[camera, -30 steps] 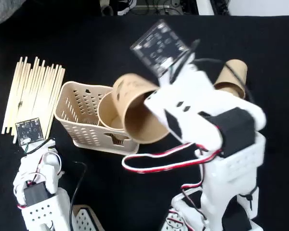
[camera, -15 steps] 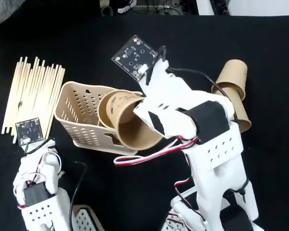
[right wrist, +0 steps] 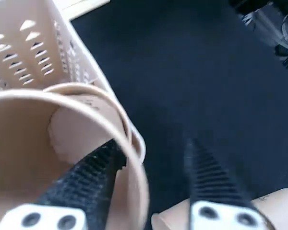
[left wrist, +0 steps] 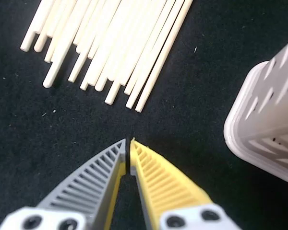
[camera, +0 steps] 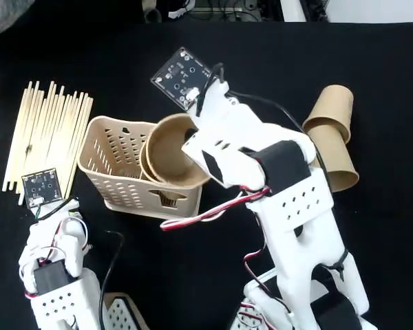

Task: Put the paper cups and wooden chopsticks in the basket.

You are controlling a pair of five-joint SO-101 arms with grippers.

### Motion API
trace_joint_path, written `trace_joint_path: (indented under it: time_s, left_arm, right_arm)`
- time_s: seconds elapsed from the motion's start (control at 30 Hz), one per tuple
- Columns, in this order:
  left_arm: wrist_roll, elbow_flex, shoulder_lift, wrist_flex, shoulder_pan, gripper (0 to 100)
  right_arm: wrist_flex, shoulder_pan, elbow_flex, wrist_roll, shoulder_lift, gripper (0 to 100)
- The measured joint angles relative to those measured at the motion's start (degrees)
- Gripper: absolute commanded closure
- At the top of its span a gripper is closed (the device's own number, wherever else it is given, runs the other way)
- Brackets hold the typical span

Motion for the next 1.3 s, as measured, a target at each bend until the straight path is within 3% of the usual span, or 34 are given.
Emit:
trace_joint_path:
  time_s: [0.27,0.6,0.93,1.23,1.3]
  left_arm:
    - [0.0,0.0,0.0,0.0,0.0,97]
    - [0.0,0.0,0.0,0.0,0.0,97]
    - [0.0,0.0,0.0,0.0,0.0,97]
    - [0.0,0.0,0.0,0.0,0.0,97]
    - [0.0,0.0,0.0,0.0,0.0,97]
  right_arm:
    - [-6.7,-0.4,0.4,-0.1,0.0,65.8]
    - [-8.2,-8.6,1.3,-0.2,6.4,65.8]
    - [-8.2,-4.6,-0.8,-0.1,12.8,65.8]
    - [4.7,-3.2,-12.1,0.0,12.8,66.0]
    - [8.4,-3.9,-15.6,0.0,12.8,69.8]
